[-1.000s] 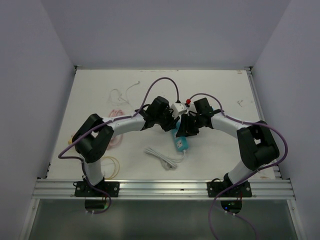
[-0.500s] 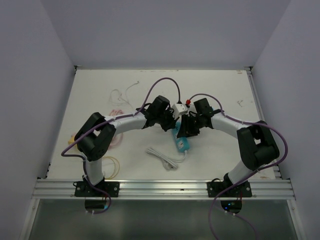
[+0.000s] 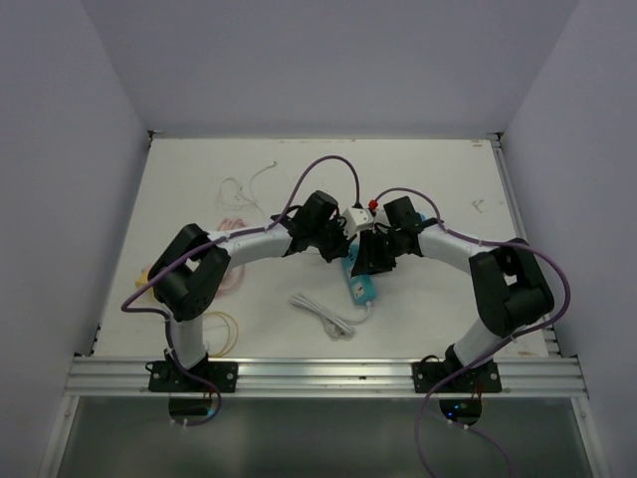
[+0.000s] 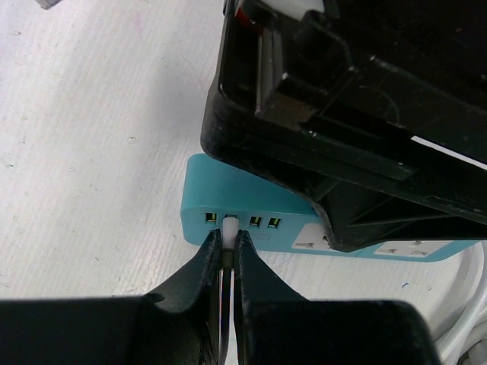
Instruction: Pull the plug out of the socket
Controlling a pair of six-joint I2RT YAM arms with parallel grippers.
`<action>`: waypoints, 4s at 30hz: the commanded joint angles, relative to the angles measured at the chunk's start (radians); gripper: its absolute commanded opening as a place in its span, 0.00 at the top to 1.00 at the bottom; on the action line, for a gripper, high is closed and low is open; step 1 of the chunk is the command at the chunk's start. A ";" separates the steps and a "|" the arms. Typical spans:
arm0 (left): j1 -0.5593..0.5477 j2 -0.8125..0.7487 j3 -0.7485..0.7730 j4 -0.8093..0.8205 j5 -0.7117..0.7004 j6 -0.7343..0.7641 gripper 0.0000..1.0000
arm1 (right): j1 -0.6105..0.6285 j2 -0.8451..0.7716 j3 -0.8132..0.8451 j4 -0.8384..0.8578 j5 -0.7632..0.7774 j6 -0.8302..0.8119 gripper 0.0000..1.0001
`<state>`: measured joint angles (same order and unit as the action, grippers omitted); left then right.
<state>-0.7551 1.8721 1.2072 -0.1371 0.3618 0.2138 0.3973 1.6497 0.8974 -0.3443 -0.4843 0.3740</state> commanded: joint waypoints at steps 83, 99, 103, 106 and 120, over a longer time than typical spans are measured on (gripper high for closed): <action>0.241 0.193 0.526 0.161 -0.142 -0.597 0.23 | -0.198 -0.245 -0.049 0.008 0.174 0.135 1.00; 0.441 -0.671 -0.287 -0.104 -0.537 -0.459 0.01 | -0.321 -0.064 0.411 0.002 0.194 0.166 1.00; 0.441 -0.819 -0.457 -0.032 -0.603 -0.452 0.01 | -0.373 -0.050 0.471 -0.027 0.188 0.186 1.00; 0.441 -0.847 -0.479 -0.009 -0.662 -0.433 0.00 | -0.428 -0.082 0.434 -0.059 0.187 0.189 1.00; 0.441 -0.838 -0.452 -0.019 -0.715 -0.449 0.01 | -0.690 -0.022 0.400 -0.156 0.237 0.152 1.00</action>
<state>-0.3153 1.0554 0.7177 -0.1997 -0.3153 -0.2424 -0.2951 1.5791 1.2243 -0.4808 -0.2436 0.5407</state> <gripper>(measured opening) 0.994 0.385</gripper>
